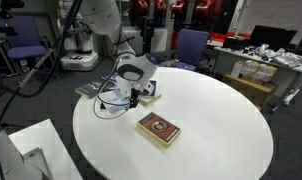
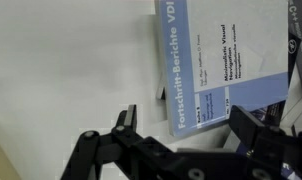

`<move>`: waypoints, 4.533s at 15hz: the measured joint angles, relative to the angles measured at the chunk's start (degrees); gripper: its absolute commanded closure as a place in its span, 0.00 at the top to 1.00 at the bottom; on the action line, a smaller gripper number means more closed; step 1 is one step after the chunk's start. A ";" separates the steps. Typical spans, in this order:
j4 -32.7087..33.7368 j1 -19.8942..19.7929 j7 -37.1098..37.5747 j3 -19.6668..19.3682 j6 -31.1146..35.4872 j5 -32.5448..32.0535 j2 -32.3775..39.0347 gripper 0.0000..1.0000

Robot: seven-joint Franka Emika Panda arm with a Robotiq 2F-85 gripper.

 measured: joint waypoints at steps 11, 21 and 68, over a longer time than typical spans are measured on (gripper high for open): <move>3.87 -0.50 -6.34 1.56 0.03 8.19 5.08 1.00; 4.35 -0.69 -9.61 1.71 0.23 11.46 6.14 0.27; -8.02 -1.12 -11.13 -11.46 -2.61 3.84 -24.99 0.03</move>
